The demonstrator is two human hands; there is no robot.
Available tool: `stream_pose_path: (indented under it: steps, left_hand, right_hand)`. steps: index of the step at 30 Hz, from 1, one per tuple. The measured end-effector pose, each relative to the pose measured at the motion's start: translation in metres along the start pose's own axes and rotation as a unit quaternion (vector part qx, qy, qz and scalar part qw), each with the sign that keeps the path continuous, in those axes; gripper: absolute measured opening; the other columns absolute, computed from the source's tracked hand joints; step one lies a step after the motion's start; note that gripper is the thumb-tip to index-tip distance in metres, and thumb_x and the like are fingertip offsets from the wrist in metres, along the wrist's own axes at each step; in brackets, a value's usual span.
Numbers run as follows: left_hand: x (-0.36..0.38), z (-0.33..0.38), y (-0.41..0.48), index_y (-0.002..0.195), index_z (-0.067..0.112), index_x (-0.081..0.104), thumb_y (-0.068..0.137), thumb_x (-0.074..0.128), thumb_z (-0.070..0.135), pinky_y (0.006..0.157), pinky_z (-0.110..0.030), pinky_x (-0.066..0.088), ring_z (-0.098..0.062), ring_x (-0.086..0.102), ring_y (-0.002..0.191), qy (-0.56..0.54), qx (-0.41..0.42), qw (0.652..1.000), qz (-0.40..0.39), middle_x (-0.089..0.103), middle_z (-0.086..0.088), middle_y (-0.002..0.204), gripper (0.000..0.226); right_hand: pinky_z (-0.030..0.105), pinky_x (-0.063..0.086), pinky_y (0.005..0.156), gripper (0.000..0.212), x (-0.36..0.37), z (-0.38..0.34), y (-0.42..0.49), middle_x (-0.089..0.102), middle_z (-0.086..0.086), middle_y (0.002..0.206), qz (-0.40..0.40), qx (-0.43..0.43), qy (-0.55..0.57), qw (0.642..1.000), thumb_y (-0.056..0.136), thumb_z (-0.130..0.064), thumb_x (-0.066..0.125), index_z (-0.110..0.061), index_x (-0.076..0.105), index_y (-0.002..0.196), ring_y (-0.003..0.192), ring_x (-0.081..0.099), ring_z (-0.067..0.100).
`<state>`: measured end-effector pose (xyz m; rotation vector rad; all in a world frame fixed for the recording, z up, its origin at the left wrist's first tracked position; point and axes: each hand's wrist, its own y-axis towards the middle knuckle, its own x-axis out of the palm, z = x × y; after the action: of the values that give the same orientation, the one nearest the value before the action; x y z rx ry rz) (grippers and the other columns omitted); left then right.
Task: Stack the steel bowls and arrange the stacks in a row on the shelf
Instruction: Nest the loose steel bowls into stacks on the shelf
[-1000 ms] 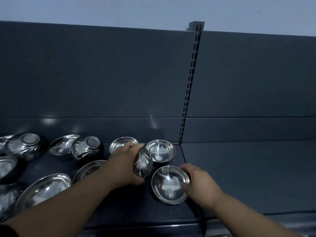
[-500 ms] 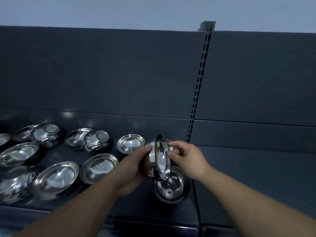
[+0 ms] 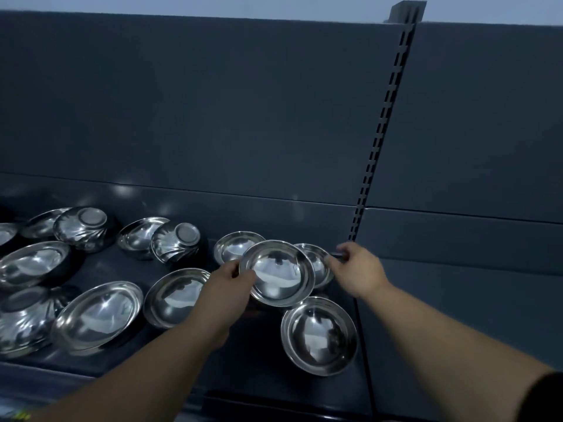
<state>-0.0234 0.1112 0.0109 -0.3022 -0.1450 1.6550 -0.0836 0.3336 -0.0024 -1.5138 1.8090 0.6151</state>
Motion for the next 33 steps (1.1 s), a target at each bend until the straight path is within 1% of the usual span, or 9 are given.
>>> stream_pose_path:
  steps: [2, 6, 10, 14, 17, 21, 26, 30, 33]
  left_hand:
    - [0.002, -0.003, -0.002, 0.084, 0.028, 0.072, 0.082, 0.058, 0.021, 0.084, -0.052, 0.057, -0.031, 0.070, 0.094, -0.023, -0.018, 0.999, -0.021, 0.075, -0.007, 0.092, 0.016]
    - [0.006, -0.007, -0.004, 0.095, 0.018, 0.072, 0.086, 0.053, 0.014, 0.085, -0.049, 0.057, -0.030, 0.071, 0.093, -0.040, -0.033, 0.997, -0.049, 0.075, -0.007, 0.094, 0.021]
    - [0.010, -0.008, -0.010, 0.094, 0.021, 0.072, 0.086, 0.053, 0.017, 0.086, -0.046, 0.057, -0.025, 0.072, 0.091, 0.011, -0.011, 0.998, -0.053, 0.076, -0.004, 0.093, 0.022]
    - [0.017, -0.009, -0.022, 0.097, 0.024, 0.071, 0.089, 0.050, 0.029, 0.081, -0.034, 0.055, -0.016, 0.069, 0.087, 0.105, 0.045, 0.993, -0.020, 0.074, 0.005, 0.088, 0.022]
    - [0.022, -0.010, -0.030, 0.090, 0.020, 0.069, 0.092, 0.048, 0.027, 0.070, -0.028, 0.047, -0.013, 0.064, 0.081, 0.190, 0.075, 0.979, 0.015, 0.070, 0.004, 0.082, 0.022]
    - [0.027, -0.019, -0.032, 0.090, 0.017, 0.070, 0.092, 0.049, 0.027, 0.072, -0.029, 0.046, -0.018, 0.064, 0.084, 0.218, 0.082, 0.972, 0.022, 0.070, 0.001, 0.084, 0.024]
    - [0.028, -0.032, -0.036, 0.105, 0.022, 0.068, 0.089, 0.058, 0.027, 0.063, -0.018, 0.050, -0.008, 0.066, 0.082, 0.121, 0.040, 0.992, -0.014, 0.071, 0.005, 0.093, 0.019]
    - [0.026, -0.040, -0.036, 0.110, 0.021, 0.069, 0.081, 0.065, 0.031, 0.087, -0.039, 0.057, -0.017, 0.071, 0.095, 0.010, -0.012, 0.998, -0.064, 0.074, -0.001, 0.102, 0.031]
    - [0.023, -0.046, -0.035, 0.113, 0.024, 0.069, 0.067, 0.066, 0.039, 0.091, -0.045, 0.056, -0.021, 0.068, 0.103, -0.002, -0.012, 0.998, -0.067, 0.073, -0.002, 0.107, 0.049]
  right_hand:
    - [0.024, 0.045, 0.084, 0.048, 0.006, 0.005, 0.008, 0.067, 0.005, 0.117, -0.068, 0.046, -0.062, 0.995, 0.089, -0.040, 0.063, -0.012, 0.057, 0.129, 0.109, 0.062, 0.023]
    - [0.026, 0.055, 0.050, 0.022, 0.010, 0.005, 0.015, 0.068, 0.013, 0.068, -0.131, 0.127, 0.081, 0.980, 0.091, -0.009, 0.057, 0.003, 0.067, 0.106, 0.047, 0.063, 0.017]
    - [0.047, 0.062, 0.073, 0.012, -0.002, 0.015, 0.013, 0.075, 0.013, 0.075, -0.027, 0.097, 0.123, 0.987, 0.083, -0.020, 0.065, -0.010, 0.071, 0.080, 0.071, 0.073, 0.031]
    - [0.042, 0.063, 0.069, 0.004, -0.039, 0.010, -0.010, 0.074, 0.010, 0.084, 0.055, 0.073, 0.200, 0.976, 0.085, -0.016, 0.064, -0.016, 0.067, 0.088, 0.070, 0.074, 0.027]
    - [0.038, 0.063, 0.066, 0.012, -0.062, 0.000, -0.035, 0.074, 0.011, 0.083, 0.052, 0.054, 0.237, 0.968, 0.085, -0.011, 0.061, -0.013, 0.067, 0.095, 0.061, 0.071, 0.023]
    - [0.030, 0.057, 0.055, 0.011, -0.067, -0.002, -0.075, 0.070, 0.014, 0.071, -0.017, 0.032, 0.256, 0.966, 0.088, -0.009, 0.060, -0.009, 0.068, 0.096, 0.052, 0.062, 0.020]
    - [0.031, 0.057, 0.056, 0.011, -0.057, 0.015, -0.100, 0.066, 0.005, 0.059, -0.036, 0.039, 0.232, 0.971, 0.086, -0.011, 0.061, -0.014, 0.071, 0.090, 0.046, 0.059, 0.018]
    - [0.029, 0.055, 0.055, 0.010, -0.048, 0.028, -0.105, 0.067, 0.005, 0.060, -0.038, 0.051, 0.226, 0.972, 0.087, -0.011, 0.062, -0.014, 0.071, 0.090, 0.047, 0.060, 0.017]
    - [0.030, 0.056, 0.054, 0.007, -0.039, 0.033, -0.107, 0.067, 0.008, 0.060, -0.047, 0.060, 0.231, 0.970, 0.090, -0.013, 0.063, -0.010, 0.069, 0.091, 0.048, 0.060, 0.019]
